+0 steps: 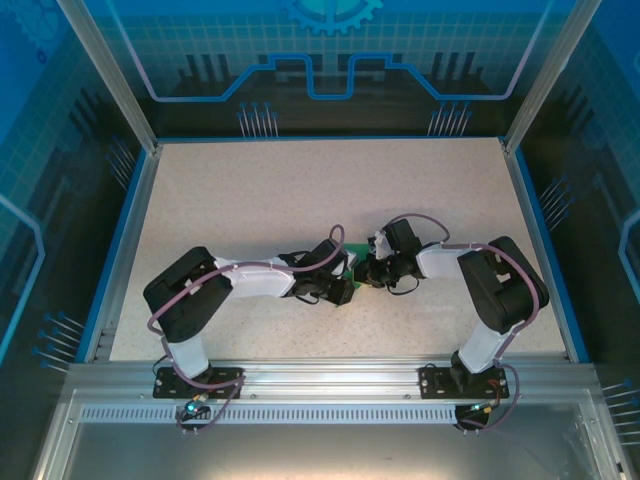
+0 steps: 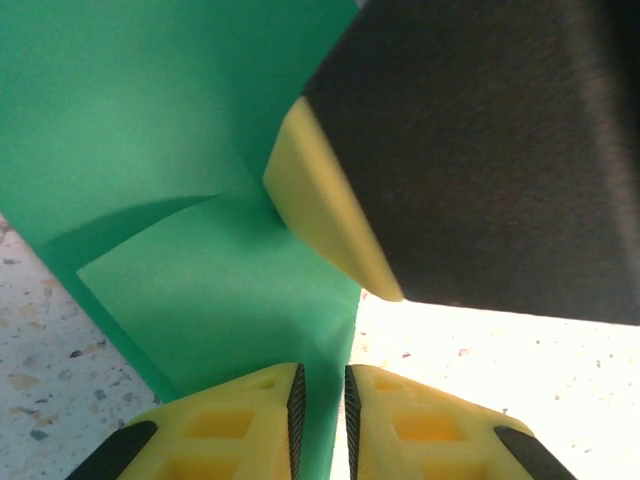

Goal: Fold a paper plane with a square sheet of paper (pick it up from the middle)
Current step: Third fold the triangle at the center of the table.

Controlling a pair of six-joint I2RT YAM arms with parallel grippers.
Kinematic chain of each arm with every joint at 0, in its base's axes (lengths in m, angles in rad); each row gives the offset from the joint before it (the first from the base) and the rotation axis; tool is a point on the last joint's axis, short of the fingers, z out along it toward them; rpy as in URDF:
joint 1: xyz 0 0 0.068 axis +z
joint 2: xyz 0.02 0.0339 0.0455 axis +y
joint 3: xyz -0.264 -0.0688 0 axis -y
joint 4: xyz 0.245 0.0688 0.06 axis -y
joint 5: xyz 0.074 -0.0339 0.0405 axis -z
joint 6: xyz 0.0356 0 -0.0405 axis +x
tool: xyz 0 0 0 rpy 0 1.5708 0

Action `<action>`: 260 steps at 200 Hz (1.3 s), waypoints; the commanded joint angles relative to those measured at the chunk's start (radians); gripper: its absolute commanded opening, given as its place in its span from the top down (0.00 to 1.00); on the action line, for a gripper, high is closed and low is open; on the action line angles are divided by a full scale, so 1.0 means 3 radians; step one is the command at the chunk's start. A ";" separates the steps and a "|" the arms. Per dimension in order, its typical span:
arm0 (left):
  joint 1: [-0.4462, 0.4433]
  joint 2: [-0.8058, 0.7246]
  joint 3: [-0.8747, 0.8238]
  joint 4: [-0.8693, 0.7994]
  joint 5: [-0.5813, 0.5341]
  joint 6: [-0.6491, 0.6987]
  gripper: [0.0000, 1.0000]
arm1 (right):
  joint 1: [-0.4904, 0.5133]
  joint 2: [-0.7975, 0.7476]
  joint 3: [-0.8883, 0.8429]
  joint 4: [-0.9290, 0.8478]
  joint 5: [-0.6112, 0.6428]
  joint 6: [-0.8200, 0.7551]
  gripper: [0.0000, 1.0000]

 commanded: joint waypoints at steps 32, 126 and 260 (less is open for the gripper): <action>0.0028 0.0113 -0.0083 -0.0020 -0.0014 0.0036 0.79 | 0.0061 0.0111 -0.0014 -0.0250 0.0289 -0.0075 0.83; 0.0030 0.0035 -0.0260 -0.0066 -0.0144 -0.0293 0.85 | 0.0068 -0.0424 -0.0018 -0.0256 0.0148 -0.0106 0.84; 0.0026 -0.0074 -0.0299 -0.0102 -0.0200 -0.0315 0.86 | 0.0294 0.0035 -0.0172 -0.0054 0.0353 0.0043 0.90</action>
